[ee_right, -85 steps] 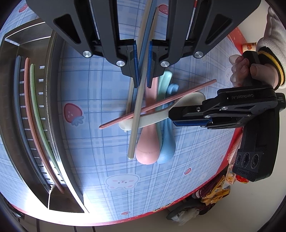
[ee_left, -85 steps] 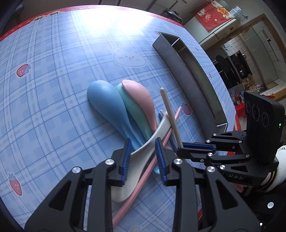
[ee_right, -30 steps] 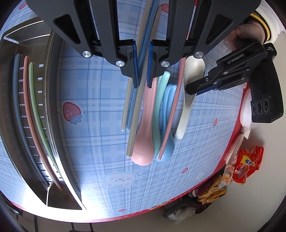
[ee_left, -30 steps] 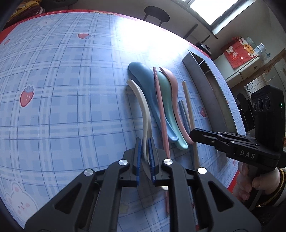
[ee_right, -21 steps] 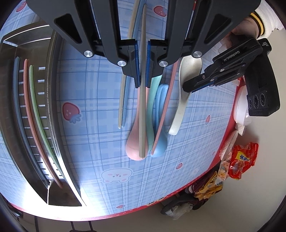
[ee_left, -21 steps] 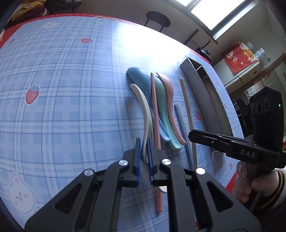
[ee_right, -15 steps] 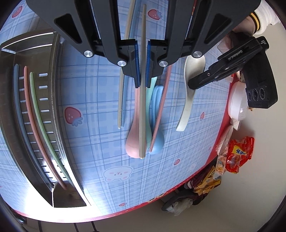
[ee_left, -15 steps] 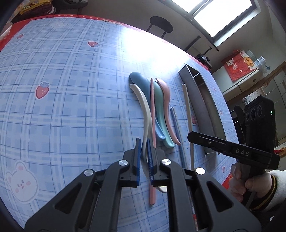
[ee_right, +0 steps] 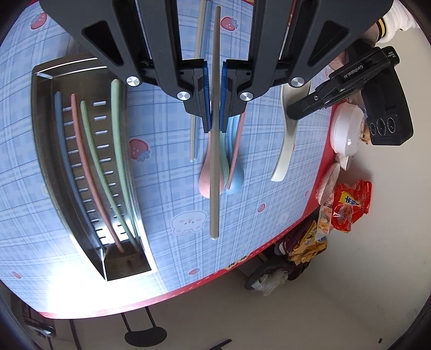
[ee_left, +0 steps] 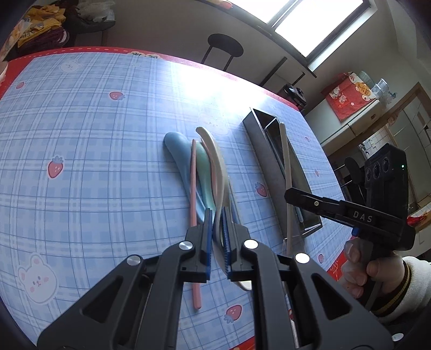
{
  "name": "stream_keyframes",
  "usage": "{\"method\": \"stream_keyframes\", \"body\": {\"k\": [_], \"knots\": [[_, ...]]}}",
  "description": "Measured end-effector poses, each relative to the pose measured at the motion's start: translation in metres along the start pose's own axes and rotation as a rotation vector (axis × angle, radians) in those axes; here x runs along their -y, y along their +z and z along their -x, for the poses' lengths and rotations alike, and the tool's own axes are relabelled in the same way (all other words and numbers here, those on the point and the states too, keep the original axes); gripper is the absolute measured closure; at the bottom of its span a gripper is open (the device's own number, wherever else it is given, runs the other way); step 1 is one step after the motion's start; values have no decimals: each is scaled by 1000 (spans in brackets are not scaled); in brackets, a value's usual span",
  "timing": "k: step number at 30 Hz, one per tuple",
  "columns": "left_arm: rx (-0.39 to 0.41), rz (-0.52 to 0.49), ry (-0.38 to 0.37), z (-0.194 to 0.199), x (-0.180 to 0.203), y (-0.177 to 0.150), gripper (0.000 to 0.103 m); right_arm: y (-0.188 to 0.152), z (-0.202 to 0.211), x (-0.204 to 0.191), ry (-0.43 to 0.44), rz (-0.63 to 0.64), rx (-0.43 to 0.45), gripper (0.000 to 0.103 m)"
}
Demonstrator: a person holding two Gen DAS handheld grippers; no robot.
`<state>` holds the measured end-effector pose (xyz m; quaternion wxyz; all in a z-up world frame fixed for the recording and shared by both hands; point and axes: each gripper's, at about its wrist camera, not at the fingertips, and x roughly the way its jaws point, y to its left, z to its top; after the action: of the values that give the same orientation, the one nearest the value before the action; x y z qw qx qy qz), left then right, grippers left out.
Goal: Organize utensils
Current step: 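Carry the white chopstick and white spoon over the steel tray with both tools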
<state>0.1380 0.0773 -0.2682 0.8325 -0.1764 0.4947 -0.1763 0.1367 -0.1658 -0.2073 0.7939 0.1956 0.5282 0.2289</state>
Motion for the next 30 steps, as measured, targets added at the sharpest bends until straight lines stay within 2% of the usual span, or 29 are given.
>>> {"method": "stream_keyframes", "body": {"k": [6,13,22,30], "knots": [[-10,-58,-16,-12,34,22,92,25,34,31,-49,37,71,96],[-8,-87,-60,-42,79,51,92,60,55,59,-124,110,137,96],[-34,-80,-64,-104,121,75,92,71,32,87,-182,154,76,96],[-96,-12,-45,-152,131,80,92,64,15,96,-177,140,40,96]]}}
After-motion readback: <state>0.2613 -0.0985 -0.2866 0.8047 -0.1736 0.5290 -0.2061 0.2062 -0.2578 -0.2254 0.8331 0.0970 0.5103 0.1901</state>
